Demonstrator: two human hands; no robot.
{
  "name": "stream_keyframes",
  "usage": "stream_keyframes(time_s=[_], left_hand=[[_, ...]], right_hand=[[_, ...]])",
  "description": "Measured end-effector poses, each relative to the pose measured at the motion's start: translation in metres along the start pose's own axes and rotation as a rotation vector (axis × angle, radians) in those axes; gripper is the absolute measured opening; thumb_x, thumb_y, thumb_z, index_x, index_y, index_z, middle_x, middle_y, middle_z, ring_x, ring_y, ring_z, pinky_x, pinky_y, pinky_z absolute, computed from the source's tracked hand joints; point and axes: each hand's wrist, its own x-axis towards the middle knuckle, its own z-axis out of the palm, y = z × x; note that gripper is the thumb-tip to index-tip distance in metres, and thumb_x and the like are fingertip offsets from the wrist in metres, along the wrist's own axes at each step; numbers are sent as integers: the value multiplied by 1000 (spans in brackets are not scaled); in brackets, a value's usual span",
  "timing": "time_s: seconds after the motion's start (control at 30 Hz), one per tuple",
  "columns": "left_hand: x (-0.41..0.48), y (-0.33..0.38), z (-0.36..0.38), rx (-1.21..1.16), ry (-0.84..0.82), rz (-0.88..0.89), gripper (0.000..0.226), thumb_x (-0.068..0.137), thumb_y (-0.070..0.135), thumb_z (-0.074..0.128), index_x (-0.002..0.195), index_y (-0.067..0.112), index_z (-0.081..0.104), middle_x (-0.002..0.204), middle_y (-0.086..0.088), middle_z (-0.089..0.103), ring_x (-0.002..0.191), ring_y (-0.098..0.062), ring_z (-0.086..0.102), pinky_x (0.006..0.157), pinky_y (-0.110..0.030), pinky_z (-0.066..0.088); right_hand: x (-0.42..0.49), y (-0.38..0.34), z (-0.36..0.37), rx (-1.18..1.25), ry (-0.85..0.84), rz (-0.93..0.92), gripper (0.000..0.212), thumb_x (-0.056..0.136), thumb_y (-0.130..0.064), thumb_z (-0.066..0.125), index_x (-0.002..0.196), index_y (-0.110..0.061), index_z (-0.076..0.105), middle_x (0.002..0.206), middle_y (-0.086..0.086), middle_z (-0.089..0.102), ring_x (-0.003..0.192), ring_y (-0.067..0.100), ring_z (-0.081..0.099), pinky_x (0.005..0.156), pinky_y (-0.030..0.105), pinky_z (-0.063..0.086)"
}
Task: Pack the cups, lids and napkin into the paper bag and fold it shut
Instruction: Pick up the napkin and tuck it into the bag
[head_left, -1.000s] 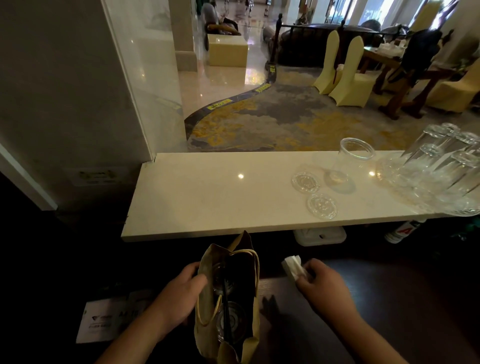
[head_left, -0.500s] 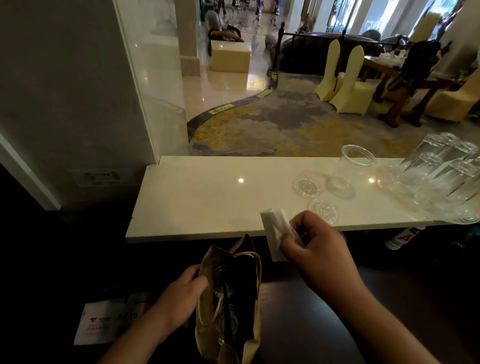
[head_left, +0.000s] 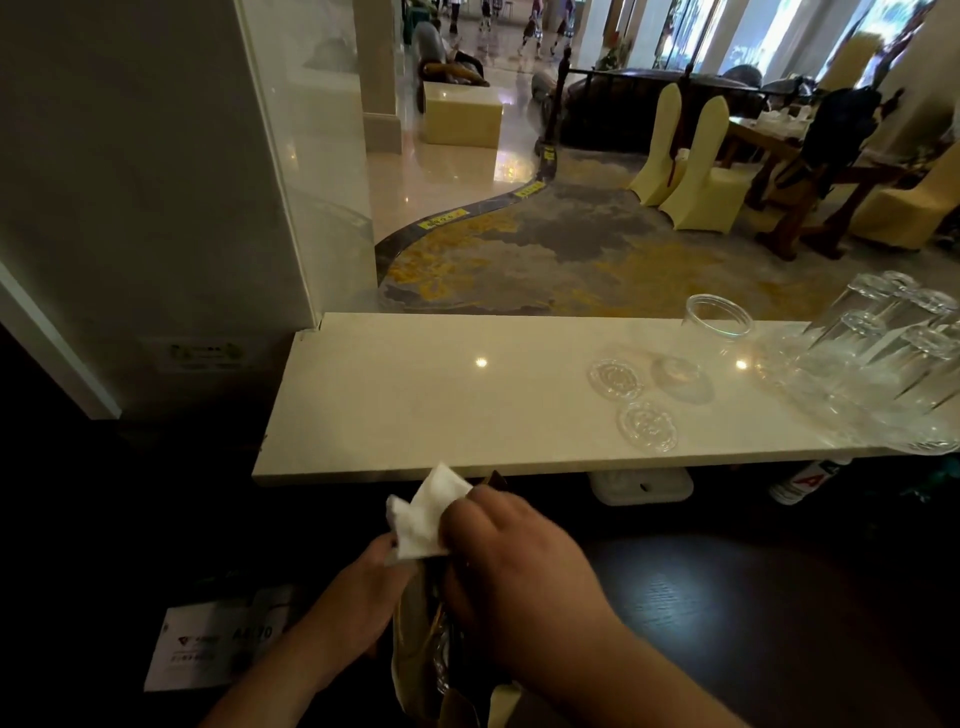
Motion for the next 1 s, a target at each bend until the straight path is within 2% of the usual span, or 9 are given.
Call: stream_keyframes(time_s=[0.07, 0.13, 0.2, 0.27, 0.33, 0.5, 0.6, 0.8, 1.0], left_hand=[[2, -1, 2, 0, 64, 47, 7, 99, 27, 64, 93, 26, 67, 87, 1, 71, 81, -11, 68, 81, -35, 53], [4, 0, 1, -68, 108, 35, 19, 93, 23, 69, 76, 18, 62, 73, -1, 62, 69, -15, 59, 72, -35, 46], [4, 4, 1, -78, 55, 32, 22, 84, 45, 68, 91, 25, 65, 85, -1, 70, 81, -19, 66, 76, -36, 50], [1, 5, 1, -22, -9, 0, 8, 101, 39, 56, 105, 45, 59, 105, 4, 73, 96, -14, 70, 81, -33, 54], [-1, 7, 1, -18, -24, -17, 21, 106, 33, 48, 104, 53, 56, 112, 6, 73, 99, -11, 70, 82, -31, 54], [-2, 8, 0, -55, -23, -70, 23, 94, 40, 52, 110, 51, 65, 110, 4, 77, 105, -20, 72, 101, -47, 55], [-3, 9, 1, -41, -25, -91, 23, 98, 35, 53, 113, 47, 67, 106, 2, 78, 103, -21, 71, 100, -45, 54], [0, 7, 2, -45, -26, -104, 25, 90, 39, 56, 110, 46, 70, 97, 0, 80, 100, -23, 73, 101, -49, 53], [-3, 9, 2, -47, -31, -107, 27, 92, 38, 55, 113, 47, 69, 98, 3, 81, 101, -20, 73, 101, -46, 54]], right_hand=[[-2, 4, 19, -55, -104, -47, 20, 83, -35, 61, 94, -24, 48, 92, -5, 55, 79, 18, 55, 57, 32, 47], [-1, 7, 30, -56, -184, -42, 20, 88, -33, 58, 102, -24, 46, 99, -3, 55, 85, 20, 56, 58, 30, 42], [1, 8, 36, -29, -267, 13, 22, 93, -28, 56, 112, -23, 45, 108, 0, 53, 92, 20, 53, 64, 31, 42], [5, 11, 42, -19, -314, 63, 25, 95, -26, 58, 116, -22, 45, 111, 2, 53, 94, 21, 53, 67, 33, 46], [9, 14, 48, -12, -348, 122, 25, 94, -25, 60, 115, -22, 47, 111, 3, 53, 94, 21, 55, 67, 33, 47], [14, 28, 62, -25, -423, 256, 29, 92, -23, 64, 118, -21, 50, 109, 3, 57, 91, 21, 60, 72, 35, 54], [19, 37, 66, -8, -510, 344, 38, 91, -21, 67, 125, -21, 51, 111, 3, 60, 97, 24, 62, 77, 36, 55], [43, 45, 76, -6, -779, 449, 22, 93, -17, 64, 115, -13, 65, 112, 8, 66, 103, 27, 64, 90, 41, 54], [58, 56, 95, -48, -984, 494, 38, 100, -27, 56, 134, -10, 58, 133, 16, 58, 124, 35, 54, 103, 47, 45]])
